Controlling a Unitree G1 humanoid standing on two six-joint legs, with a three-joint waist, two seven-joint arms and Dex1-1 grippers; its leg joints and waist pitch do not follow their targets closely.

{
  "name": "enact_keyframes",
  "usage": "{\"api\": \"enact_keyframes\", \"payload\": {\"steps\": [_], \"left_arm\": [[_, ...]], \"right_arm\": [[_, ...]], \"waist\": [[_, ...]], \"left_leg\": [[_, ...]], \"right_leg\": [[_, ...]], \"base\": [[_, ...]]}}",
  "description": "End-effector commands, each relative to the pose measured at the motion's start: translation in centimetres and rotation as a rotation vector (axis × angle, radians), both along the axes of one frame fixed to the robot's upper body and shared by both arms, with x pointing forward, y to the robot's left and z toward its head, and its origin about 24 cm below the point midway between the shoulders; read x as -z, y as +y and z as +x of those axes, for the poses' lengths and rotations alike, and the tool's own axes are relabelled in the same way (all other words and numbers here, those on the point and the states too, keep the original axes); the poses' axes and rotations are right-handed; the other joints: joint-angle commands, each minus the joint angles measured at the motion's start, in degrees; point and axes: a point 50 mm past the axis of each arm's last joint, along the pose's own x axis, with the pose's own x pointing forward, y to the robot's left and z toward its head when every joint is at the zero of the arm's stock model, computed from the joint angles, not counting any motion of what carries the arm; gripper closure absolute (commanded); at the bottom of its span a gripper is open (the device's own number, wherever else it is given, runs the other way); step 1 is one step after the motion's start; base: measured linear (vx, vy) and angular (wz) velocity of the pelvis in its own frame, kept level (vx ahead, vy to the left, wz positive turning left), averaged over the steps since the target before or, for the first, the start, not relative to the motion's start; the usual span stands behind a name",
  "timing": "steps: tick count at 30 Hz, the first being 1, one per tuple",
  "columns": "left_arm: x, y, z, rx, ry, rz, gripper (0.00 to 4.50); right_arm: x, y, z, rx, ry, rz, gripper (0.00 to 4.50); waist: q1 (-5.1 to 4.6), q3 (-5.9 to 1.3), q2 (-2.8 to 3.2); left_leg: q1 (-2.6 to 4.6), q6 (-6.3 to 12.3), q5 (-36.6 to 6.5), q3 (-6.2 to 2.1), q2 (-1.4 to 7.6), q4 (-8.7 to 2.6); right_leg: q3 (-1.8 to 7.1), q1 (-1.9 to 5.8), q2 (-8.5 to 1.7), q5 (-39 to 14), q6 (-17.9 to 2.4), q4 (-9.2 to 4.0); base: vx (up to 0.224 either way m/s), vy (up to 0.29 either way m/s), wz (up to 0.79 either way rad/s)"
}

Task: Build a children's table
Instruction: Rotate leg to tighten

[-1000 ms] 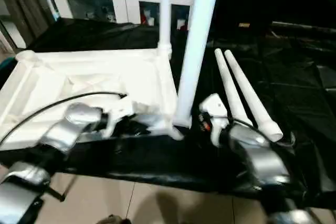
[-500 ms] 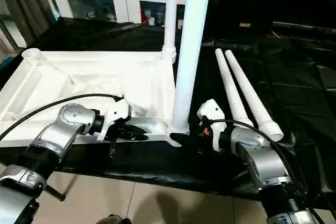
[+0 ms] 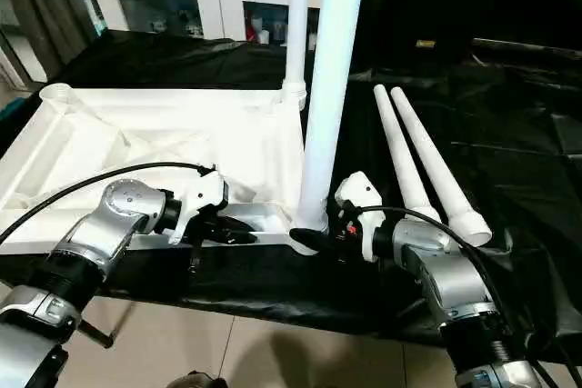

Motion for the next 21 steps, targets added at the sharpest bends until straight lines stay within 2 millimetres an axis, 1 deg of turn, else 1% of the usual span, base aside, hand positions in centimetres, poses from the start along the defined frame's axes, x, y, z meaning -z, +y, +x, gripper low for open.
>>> {"api": "enact_keyframes", "payload": {"steps": [1, 2, 4, 5, 6, 7, 9, 10, 11, 12, 13, 14, 15, 16, 17, 18, 19, 20, 21], "left_arm": [[0.0, -0.5, -0.4, 0.015, 0.014, -0.061, 4.5], [0.0, -0.5, -0.4, 0.015, 0.014, -0.06, 4.5], [0.1, -0.6, -0.4, 0.013, 0.014, -0.059, 4.5], [0.1, -0.6, -0.3, 0.01, 0.012, -0.058, 4.5], [0.3, -0.8, 0.0, -0.021, -0.005, -0.049, 4.5], [0.3, -0.8, 0.0, -0.021, -0.005, -0.049, 4.5], [0.4, -1.1, 0.3, -0.051, -0.022, -0.035, 4.5], [0.6, -1.4, 0.8, -0.095, -0.044, -0.012, 4.5], [0.6, -1.7, 1.2, -0.133, -0.06, -0.003, 4.5], [0.6, -2.8, 1.9, -0.199, -0.07, -0.012, 4.5], [0.5, -3.2, 2.1, -0.216, -0.068, -0.017, 4.5], [0.5, -3.2, 2.1, -0.216, -0.068, -0.017, 4.5], [0.3, -4.4, 2.7, -0.278, -0.086, -0.027, 4.5], [0.1, -5.0, 3.0, -0.308, -0.098, -0.029, 4.5], [-0.1, -5.9, 3.5, -0.352, -0.122, -0.033, 4.5], [-0.6, -7.6, 4.0, -0.422, -0.158, -0.049, 4.5], [-0.6, -7.6, 4.0, -0.422, -0.158, -0.049, 4.5], [-0.8, -8.2, 4.1, -0.437, -0.169, -0.056, 4.5], [-0.8, -8.2, 4.1, -0.437, -0.169, -0.056, 4.5]], "right_arm": [[0.0, 0.0, 0.1, 0.009, -0.007, 0.016, 1.68], [0.1, 0.0, 0.2, 0.024, -0.012, 0.012, 1.71], [0.6, -0.2, 0.3, 0.07, -0.017, -0.012, 1.75], [0.9, -0.3, 0.3, 0.1, -0.019, -0.026, 1.75], [1.6, -0.7, 0.5, 0.199, -0.011, -0.035, 1.75], [1.6, -0.7, 0.5, 0.199, -0.011, -0.035, 1.76], [2.1, -0.9, 0.8, 0.283, 0.002, -0.033, 1.76], [2.8, -1.1, 1.1, 0.399, 0.024, -0.033, 1.76], [3.1, -1.2, 1.2, 0.471, 0.038, -0.028, 1.76], [3.9, -1.1, 1.6, 0.625, 0.062, -0.014, 1.76], [4.1, -1.0, 1.7, 0.67, 0.067, -0.013, 1.76], [4.1, -1.0, 1.7, 0.67, 0.067, -0.013, 1.76], [4.4, -0.9, 2.0, 0.77, 0.084, -0.006, 1.76], [4.6, -0.8, 2.2, 0.823, 0.09, -0.002, 1.76], [4.7, -0.6, 2.5, 0.893, 0.102, 0.017, 1.76], [4.4, 0.1, 3.1, 0.969, 0.095, 0.034, 1.76], [4.4, 0.1, 3.1, 0.969, 0.095, 0.034, 1.76], [4.2, 0.4, 3.4, 0.984, 0.084, 0.031, 1.76], [4.2, 0.4, 3.4, 0.984, 0.084, 0.031, 1.76]], "waist": [[0.14, -3.81, -0.67], [0.15, -3.82, -0.53], [0.07, -3.82, -0.54], [-0.07, -3.79, -0.42], [-0.35, -3.76, -0.18], [-0.5, -3.73, -0.23], [-0.7, -3.72, -0.3], [-0.8, -3.66, -0.3], [-0.98, -3.56, 0.1], [-1.05, -3.56, -0.12], [-1.07, -3.58, -0.04], [-1.15, -3.5, -0.03], [-1.27, -3.44, -0.14], [-1.18, -3.4, 0.28], [-1.4, -3.32, 0.17], [-1.35, -3.36, 0.43], [-1.35, -3.36, 0.43], [-1.28, -3.36, 0.12], [-1.26, -3.37, 0.05]], "left_leg": [[1.32, 3.01, -10.8, -2.16, 4.69, -3.77], [1.32, 2.95, -11.0, -2.18, 4.66, -3.76], [1.36, 2.67, -11.5, -2.19, 4.68, -3.77], [1.39, 2.29, -12.0, -2.21, 4.63, -3.83], [1.4, 1.61, -12.8, -2.34, 4.6, -3.96], [1.42, 1.43, -13.2, -2.33, 4.59, -4.02], [1.49, 1.06, -13.9, -2.41, 4.56, -4.05], [1.61, 0.9, -14.5, -2.33, 4.49, -4.02], [1.79, 0.25, -15.6, -2.38, 4.4, -4.1], [1.87, -0.42, -16.3, -2.49, 4.37, -4.11], [1.95, -0.79, -16.5, -2.49, 4.39, -4.15], [2.16, -1.49, -17.9, -2.67, 4.42, -4.26], [1.98, -1.64, -18.5, -2.71, 4.38, -4.35], [2.18, -1.96, -19.1, -2.78, 4.46, -4.42], [2.56, -2.49, -21.0, -2.65, 4.23, -4.33], [2.46, -2.68, -21.4, -2.89, 4.24, -4.41], [2.46, -2.68, -21.4, -2.89, 4.24, -4.41], [3.01, -2.71, -22.5, -2.72, 4.11, -4.24], [2.59, -2.33, -21.7, -2.81, 4.02, -4.27]], "right_leg": [[3.0, 2.47, -5.31, -11.2, -13.0, -3.67], [2.98, 2.49, -5.31, -11.4, -13.0, -3.65], [3.0, 2.47, -5.36, -12.0, -13.0, -3.77], [2.99, 2.4, -5.32, -12.5, -13.0, -3.87], [2.98, 2.39, -5.26, -12.8, -12.9, -3.88], [3.01, 2.36, -5.27, -13.0, -12.9, -4.0], [3.0, 2.41, -5.29, -13.7, -12.8, -4.06], [3.06, 2.24, -5.28, -14.7, -12.6, -4.31], [3.1, 2.04, -5.23, -16.4, -12.2, -4.6], [3.04, 2.15, -5.39, -18.0, -11.8, -4.85], [3.07, 2.01, -5.35, -18.5, -11.5, -4.89], [2.99, 1.84, -5.43, -20.3, -11.1, -5.09], [2.98, 2.02, -5.37, -21.1, -10.6, -5.15], [3.0, 1.8, -5.42, -21.5, -10.4, -5.24], [3.0, 1.34, -5.23, -23.0, -10.0, -5.6], [2.98, 1.68, -5.48, -23.8, -9.6, -5.73], [2.98, 1.68, -5.48, -23.8, -9.6, -5.73], [2.97, 1.26, -5.3, -23.9, -9.3, -6.12], [2.98, 1.64, -5.44, -23.4, -9.3, -6.01]], "base": [[0.0, 0.0, 0.0], [0.0, 0.0, 0.0], [0.0, 0.0, 0.0], [0.0, 0.0, 0.0], [0.0, 0.0, 0.0], [0.0, 0.0, 0.0], [0.0, 0.0, 0.0], [0.0, 0.0, 0.0], [0.0, 0.0, 0.0], [0.0, 0.0, 0.0], [0.0, 0.0, 0.0], [0.0, 0.0, 0.0], [0.0, 0.0, 0.0], [0.0, 0.0, 0.0], [0.0, 0.0, 0.0], [0.0, 0.0, 0.0], [0.0, 0.0, 0.0], [0.0, 0.0, 0.0], [0.0, 0.0, 0.0]]}}
